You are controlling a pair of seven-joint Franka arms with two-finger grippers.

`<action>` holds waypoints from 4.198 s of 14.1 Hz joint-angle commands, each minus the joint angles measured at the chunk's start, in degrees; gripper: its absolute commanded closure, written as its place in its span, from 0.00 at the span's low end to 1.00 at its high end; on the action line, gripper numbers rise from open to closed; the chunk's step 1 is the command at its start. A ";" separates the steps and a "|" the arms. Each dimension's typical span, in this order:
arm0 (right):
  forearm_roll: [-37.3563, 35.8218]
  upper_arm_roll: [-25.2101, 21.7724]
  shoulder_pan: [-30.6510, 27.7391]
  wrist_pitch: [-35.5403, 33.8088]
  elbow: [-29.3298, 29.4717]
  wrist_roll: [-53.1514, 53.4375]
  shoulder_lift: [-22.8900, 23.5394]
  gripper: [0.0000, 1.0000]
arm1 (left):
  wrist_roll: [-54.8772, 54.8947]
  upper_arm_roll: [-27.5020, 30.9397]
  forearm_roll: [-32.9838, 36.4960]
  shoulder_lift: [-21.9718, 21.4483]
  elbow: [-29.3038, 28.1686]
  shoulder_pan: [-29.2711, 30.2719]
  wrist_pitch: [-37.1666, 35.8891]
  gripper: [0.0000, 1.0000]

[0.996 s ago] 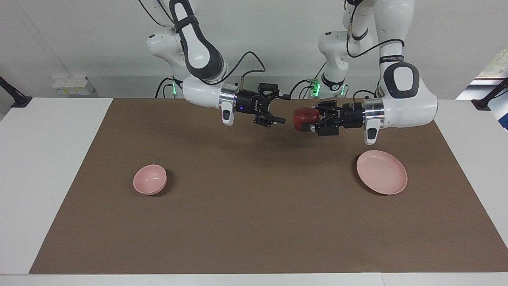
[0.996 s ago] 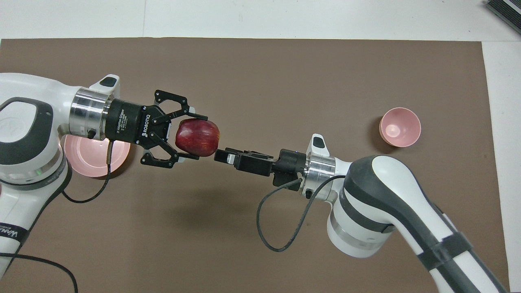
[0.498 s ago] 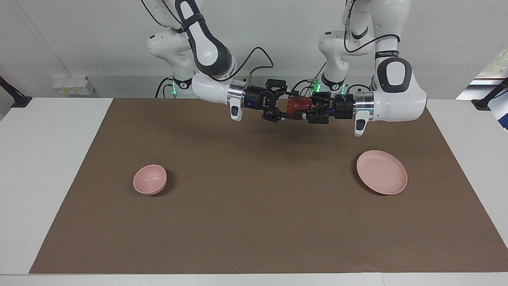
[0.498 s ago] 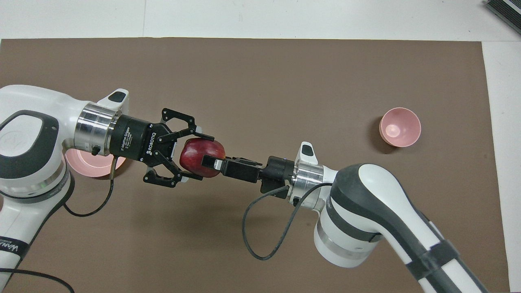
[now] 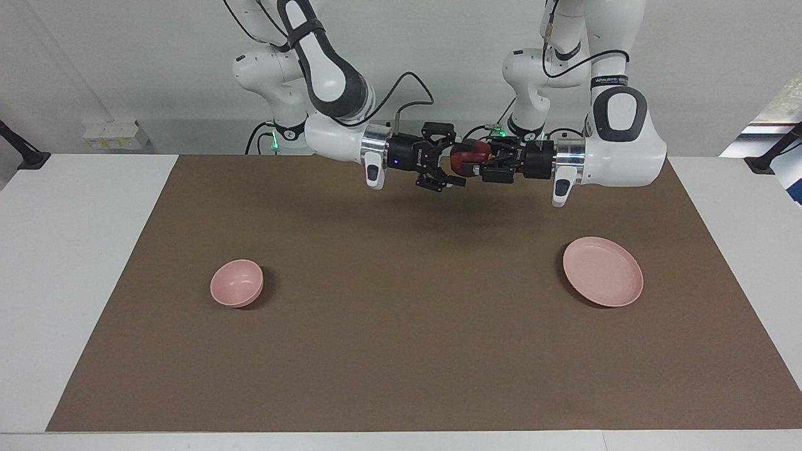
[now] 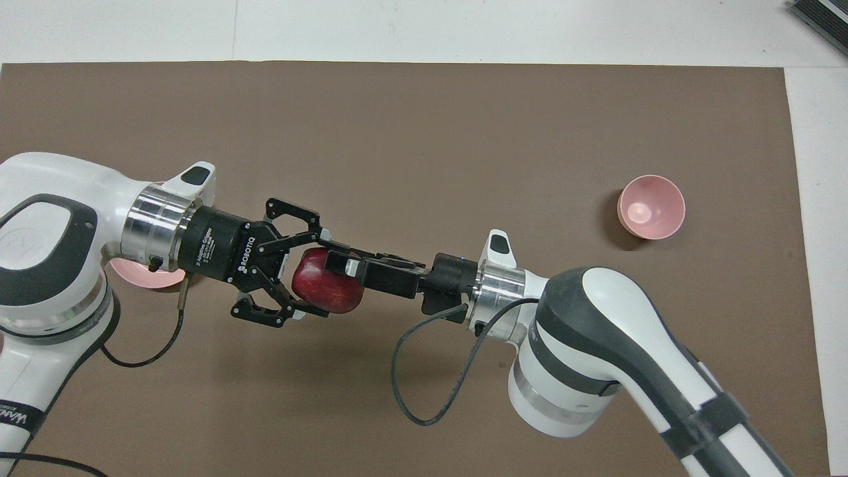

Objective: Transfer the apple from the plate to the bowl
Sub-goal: 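Open the left gripper to release the apple to the right gripper, then carry the apple with the right gripper over the pink bowl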

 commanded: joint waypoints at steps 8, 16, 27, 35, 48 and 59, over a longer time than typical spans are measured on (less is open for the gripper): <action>0.71 0.22 2.25 4.32 -0.41 -3.00 -0.68 0.39 | 0.68 0.61 -1.36 -1.84 -2.00 -0.93 -0.20 1.00; -2.61 0.22 1.20 4.23 -0.06 -4.15 -0.42 0.72 | -0.11 0.61 -0.66 -1.49 -1.21 -1.37 -0.11 0.00; -54.74 -0.39 -8.37 4.58 1.08 4.36 3.97 0.74 | 0.15 0.61 21.37 -0.97 2.39 -2.60 10.68 0.00; -103.67 -0.48 -20.14 -6.55 6.00 9.65 5.38 0.73 | 0.41 0.61 47.92 -0.26 2.66 -5.68 22.90 0.00; -127.51 -0.48 -32.02 -10.47 11.02 48.30 6.70 0.73 | 39.05 1.22 69.21 2.20 10.38 1.09 24.94 0.00; -135.17 -0.39 -35.36 0.28 11.01 49.11 15.22 0.55 | 52.10 1.40 75.63 -2.80 22.70 2.15 7.01 0.00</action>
